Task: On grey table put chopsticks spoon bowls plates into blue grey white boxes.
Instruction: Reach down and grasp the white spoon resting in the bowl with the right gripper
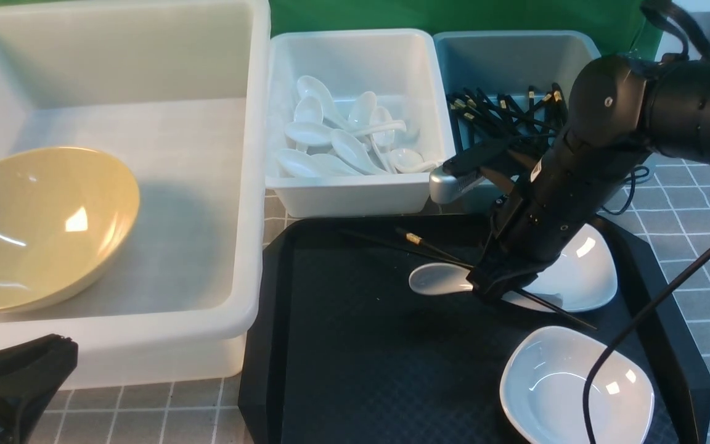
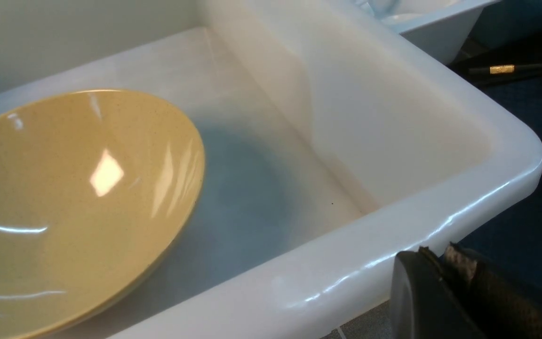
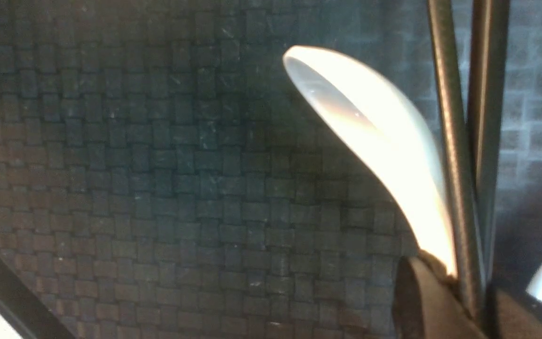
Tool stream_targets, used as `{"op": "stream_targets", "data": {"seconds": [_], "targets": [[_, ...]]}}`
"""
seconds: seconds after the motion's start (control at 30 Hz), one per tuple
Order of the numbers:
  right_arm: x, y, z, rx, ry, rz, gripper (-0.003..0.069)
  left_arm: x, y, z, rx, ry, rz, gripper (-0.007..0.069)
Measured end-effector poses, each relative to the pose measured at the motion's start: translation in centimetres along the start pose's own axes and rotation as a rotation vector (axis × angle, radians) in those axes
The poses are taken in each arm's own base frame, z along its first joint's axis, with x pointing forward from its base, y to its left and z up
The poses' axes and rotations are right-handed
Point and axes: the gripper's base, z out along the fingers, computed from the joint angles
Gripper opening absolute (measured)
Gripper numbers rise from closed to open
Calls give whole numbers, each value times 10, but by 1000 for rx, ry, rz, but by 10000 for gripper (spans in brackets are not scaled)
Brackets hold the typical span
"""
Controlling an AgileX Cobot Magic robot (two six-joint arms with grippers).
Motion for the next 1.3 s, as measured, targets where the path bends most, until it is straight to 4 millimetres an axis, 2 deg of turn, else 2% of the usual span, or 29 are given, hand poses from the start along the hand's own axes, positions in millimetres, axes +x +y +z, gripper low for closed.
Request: {"op": "stream_targets", "data": {"seconds": [0.07, 0.13, 0.3, 0.4, 0.5, 0.63, 0.73, 0.93, 1.13, 1.3], "targets": [[0, -1, 2, -1, 5, 1, 93, 0, 0, 0, 0, 0, 0, 15], [0, -1, 2, -2, 6, 2, 145, 0, 0, 0, 0, 0, 0, 15], [0, -1, 2, -1, 4, 1, 358, 0, 0, 0, 0, 0, 0, 15], [-1, 0, -1, -6, 11, -2, 454, 0, 0, 0, 0, 0, 0, 15], [-5, 3, -13, -9, 8, -23, 492, 0, 0, 0, 0, 0, 0, 15], [-7, 9, -23, 21, 0, -106, 488, 0, 0, 0, 0, 0, 0, 15], [-5, 13, -23, 26, 47, -183, 451, 0, 0, 0, 0, -1, 0, 15], [-9, 15, -3, -5, 63, -190, 359, 0, 0, 0, 0, -1, 0, 15], [-24, 39, 16, 3, -15, -245, 348, 0, 0, 0, 0, -1, 0, 15], [-32, 35, 35, 62, -56, -235, 339, 0, 0, 0, 0, -1, 0, 15]]}}
